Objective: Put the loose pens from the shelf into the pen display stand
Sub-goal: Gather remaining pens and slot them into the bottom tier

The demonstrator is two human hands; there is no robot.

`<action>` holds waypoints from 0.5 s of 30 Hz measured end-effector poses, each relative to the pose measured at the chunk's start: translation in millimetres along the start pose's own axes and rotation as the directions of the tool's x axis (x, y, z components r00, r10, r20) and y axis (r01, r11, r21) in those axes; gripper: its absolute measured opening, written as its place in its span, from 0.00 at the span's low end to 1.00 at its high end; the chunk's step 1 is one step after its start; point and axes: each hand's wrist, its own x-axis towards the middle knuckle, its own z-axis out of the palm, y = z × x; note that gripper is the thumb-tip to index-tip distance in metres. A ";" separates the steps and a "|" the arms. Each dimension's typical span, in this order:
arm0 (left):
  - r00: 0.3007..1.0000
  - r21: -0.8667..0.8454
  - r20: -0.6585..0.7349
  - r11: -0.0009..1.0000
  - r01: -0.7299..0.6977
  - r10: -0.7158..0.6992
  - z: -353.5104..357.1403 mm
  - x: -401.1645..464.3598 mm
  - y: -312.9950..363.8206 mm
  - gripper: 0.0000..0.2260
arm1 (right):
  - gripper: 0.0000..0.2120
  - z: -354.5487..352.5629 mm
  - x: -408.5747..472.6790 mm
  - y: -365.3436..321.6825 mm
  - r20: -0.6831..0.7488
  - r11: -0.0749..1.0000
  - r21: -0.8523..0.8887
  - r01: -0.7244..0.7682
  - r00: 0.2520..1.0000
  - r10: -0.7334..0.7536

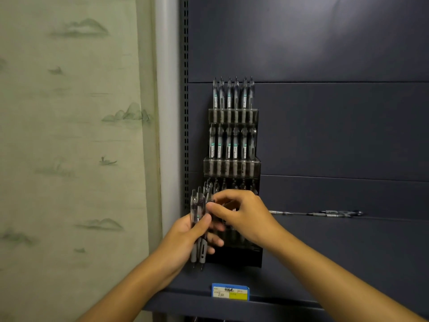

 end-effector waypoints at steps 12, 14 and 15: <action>0.989 -0.012 -0.139 0.999 0.052 -0.053 -47.3 -9.3 5.1 0.14 | 0.03 -23.6 34.3 -24.4 -0.278 0.974 0.227 0.017 0.959 0.048; 0.980 -0.006 -0.187 0.998 0.069 -0.069 -55.9 -11.4 5.0 0.12 | 0.06 -25.4 40.0 -24.5 -0.322 0.984 0.179 -0.004 0.945 0.063; 0.975 -0.002 -0.211 0.997 0.076 -0.075 -59.0 -12.3 4.7 0.12 | 0.07 -23.8 41.4 -23.9 -0.323 0.988 0.156 -0.014 0.944 0.064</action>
